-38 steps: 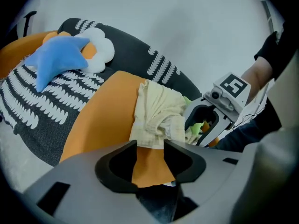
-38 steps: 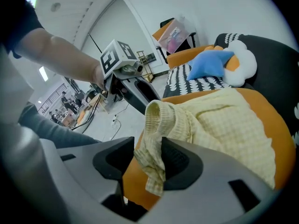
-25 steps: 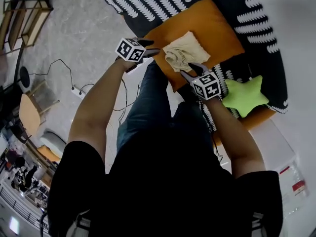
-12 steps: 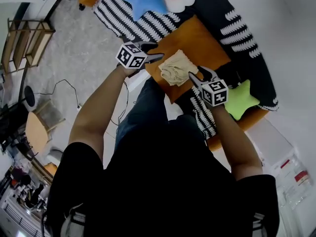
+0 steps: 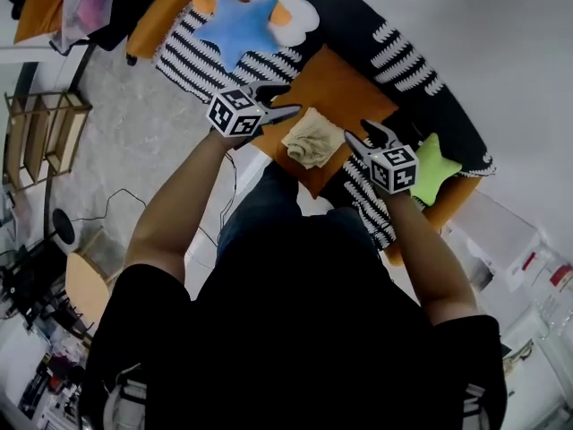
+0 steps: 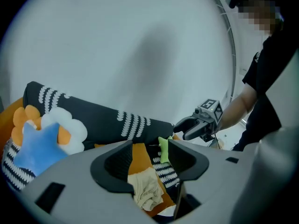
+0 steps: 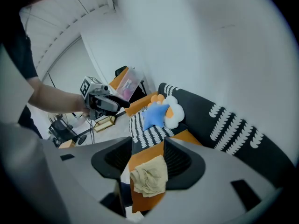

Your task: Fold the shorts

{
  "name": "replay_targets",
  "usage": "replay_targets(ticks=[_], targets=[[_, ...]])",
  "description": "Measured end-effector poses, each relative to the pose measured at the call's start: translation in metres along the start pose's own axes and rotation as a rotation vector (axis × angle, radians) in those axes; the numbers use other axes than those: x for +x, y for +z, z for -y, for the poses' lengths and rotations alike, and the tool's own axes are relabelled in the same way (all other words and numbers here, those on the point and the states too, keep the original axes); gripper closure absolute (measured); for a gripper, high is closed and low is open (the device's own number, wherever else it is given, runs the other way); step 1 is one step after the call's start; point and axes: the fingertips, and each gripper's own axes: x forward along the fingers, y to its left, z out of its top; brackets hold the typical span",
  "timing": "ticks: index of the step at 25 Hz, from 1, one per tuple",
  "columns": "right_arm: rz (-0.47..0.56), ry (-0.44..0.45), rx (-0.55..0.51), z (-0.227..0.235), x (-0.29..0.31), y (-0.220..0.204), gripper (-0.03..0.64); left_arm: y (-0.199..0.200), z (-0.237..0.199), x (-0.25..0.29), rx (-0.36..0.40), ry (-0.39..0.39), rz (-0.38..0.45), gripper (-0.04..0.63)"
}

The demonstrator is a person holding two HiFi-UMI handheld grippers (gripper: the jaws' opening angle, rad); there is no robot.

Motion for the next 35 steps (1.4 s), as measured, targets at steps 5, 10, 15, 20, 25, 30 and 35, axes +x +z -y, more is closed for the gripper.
replay_targets(ticks=[5,10,15,20,25,30,35], targets=[[0.034,-0.050,0.029,-0.006,-0.019,0.020,0.395,0.024,0.005,-0.005,0.050,-0.047,0.001,0.339],[0.089,-0.109,0.078,-0.009,-0.041,0.046,0.407,0.047,0.009,-0.014,0.090,-0.081,0.002,0.339],[0.158,-0.160,0.129,-0.011,-0.062,0.069,0.416,0.061,0.021,-0.018,0.121,-0.121,-0.028,0.339],[0.220,-0.202,0.147,-0.007,-0.081,0.086,0.420,0.077,0.032,-0.020,0.162,-0.163,-0.047,0.337],[0.270,-0.250,0.150,0.014,-0.094,0.095,0.420,0.097,0.033,-0.013,0.208,-0.171,-0.034,0.337],[0.322,-0.272,0.169,0.048,-0.080,0.088,0.420,0.109,0.004,0.004,0.249,-0.133,0.000,0.331],[0.328,-0.309,0.162,0.056,-0.132,0.095,0.420,0.143,0.032,0.007,0.257,-0.120,0.027,0.330]])
